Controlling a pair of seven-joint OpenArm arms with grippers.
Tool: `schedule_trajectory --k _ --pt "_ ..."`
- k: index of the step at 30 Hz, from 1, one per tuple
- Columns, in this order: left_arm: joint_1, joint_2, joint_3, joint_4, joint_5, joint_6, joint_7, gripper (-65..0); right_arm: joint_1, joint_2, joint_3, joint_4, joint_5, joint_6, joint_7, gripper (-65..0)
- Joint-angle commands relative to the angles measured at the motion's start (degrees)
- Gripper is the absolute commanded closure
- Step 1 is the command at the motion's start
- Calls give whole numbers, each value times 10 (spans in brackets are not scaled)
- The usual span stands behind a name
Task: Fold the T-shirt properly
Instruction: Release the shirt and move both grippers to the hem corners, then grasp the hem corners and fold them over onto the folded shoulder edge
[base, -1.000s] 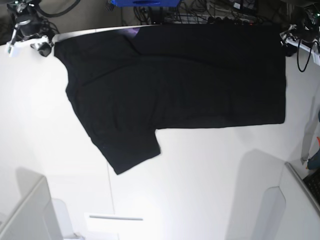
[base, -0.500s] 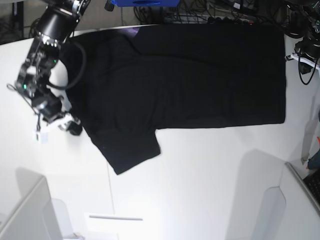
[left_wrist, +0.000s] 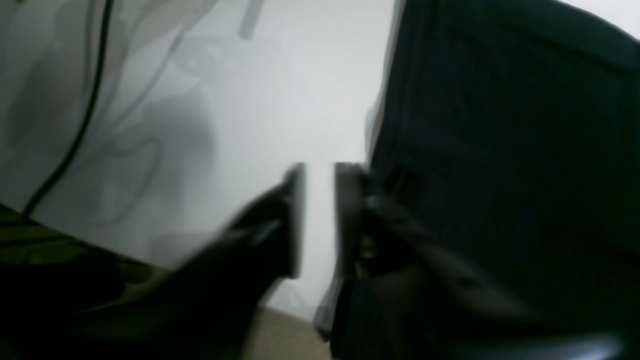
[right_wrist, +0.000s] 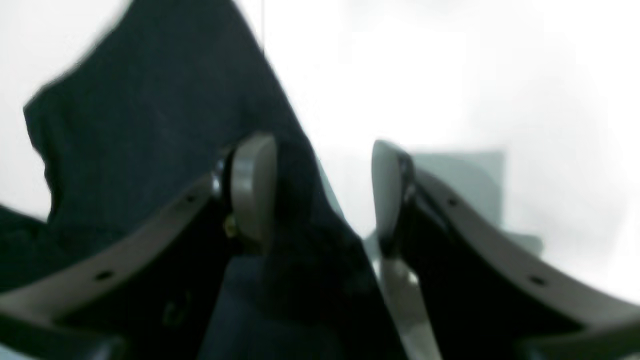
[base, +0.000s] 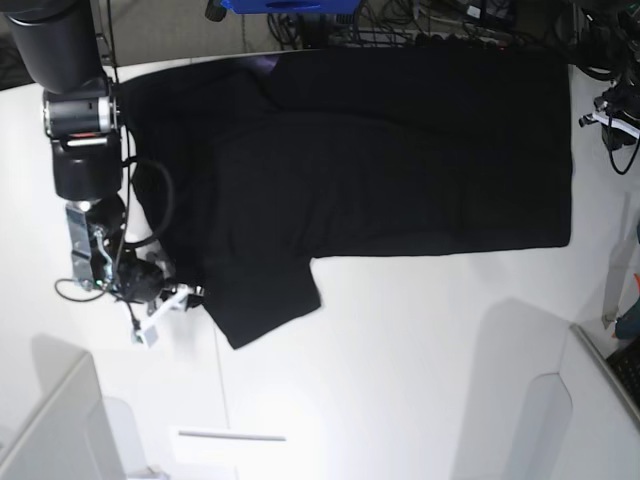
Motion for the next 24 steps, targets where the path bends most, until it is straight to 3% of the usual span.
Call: schedule_trajectory --k 1,3,5,11,13,15,16,20,24 --pt "-8 -9 -2 3 -1 -2 -6 -280 20 4 -5 11 8 6 8 -287" --pt "-25 -9 -3 -8 0 -2 -6 -380 20 1 -12 11 8 6 8 -287" --pt "-40 -13 -1 -31 0 -2 -6 -420 20 1 -27 10 8 6 8 -287" --pt "-112 -75 57 -154 1 1 -6 -418 19 1 -48 6 8 4 12 -270" --pt "-142 -93 80 -208 1 1 -8 -418 19 1 -48 6 8 4 12 -192" --pt "-175 -102 105 -246 31 1 -13 -418 19 1 -50 6 8 4 13 -36" --pt "-200 -103 118 -262 59 1 -20 -418 19 1 -51 8 8 4 13 0" --pt "-270 -100 157 -307 165 1 -45 -418 20 1 -48 11 8 4 13 0" --pt "-325 -93 173 -353 191 1 -48 -418 20 1 -48 11 8 4 13 0"
